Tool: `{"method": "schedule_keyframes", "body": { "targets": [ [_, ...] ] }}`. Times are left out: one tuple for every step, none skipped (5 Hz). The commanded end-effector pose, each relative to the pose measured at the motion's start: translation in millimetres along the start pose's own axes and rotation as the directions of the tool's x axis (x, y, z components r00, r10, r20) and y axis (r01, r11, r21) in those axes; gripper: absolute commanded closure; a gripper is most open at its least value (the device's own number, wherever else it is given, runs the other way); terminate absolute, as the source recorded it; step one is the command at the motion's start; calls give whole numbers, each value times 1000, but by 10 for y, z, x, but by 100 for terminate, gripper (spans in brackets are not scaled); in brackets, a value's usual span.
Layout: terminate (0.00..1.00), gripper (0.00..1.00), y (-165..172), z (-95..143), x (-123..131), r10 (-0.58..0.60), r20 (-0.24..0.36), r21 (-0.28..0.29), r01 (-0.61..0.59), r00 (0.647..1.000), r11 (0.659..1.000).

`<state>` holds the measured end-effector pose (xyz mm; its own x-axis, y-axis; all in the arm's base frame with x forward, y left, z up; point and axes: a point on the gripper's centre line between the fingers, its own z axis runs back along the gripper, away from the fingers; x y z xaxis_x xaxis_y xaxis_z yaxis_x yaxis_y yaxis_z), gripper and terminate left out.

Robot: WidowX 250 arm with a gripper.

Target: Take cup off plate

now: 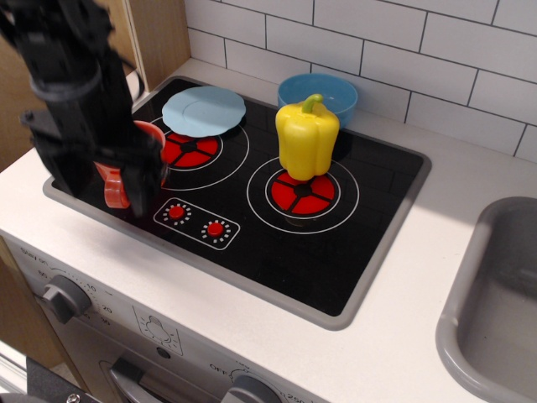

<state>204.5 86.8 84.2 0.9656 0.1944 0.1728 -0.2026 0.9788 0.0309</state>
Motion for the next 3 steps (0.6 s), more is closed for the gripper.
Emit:
{"method": "schedule_keyframes", "body": {
  "targets": [
    [0,0,-39,544,251,20,46,-24,-19,999,1000],
    [0,0,-39,544,251,20,46,-24,-19,999,1000],
    [100,0,-39,544,251,20,46,-24,-19,999,1000]
  ]
}}
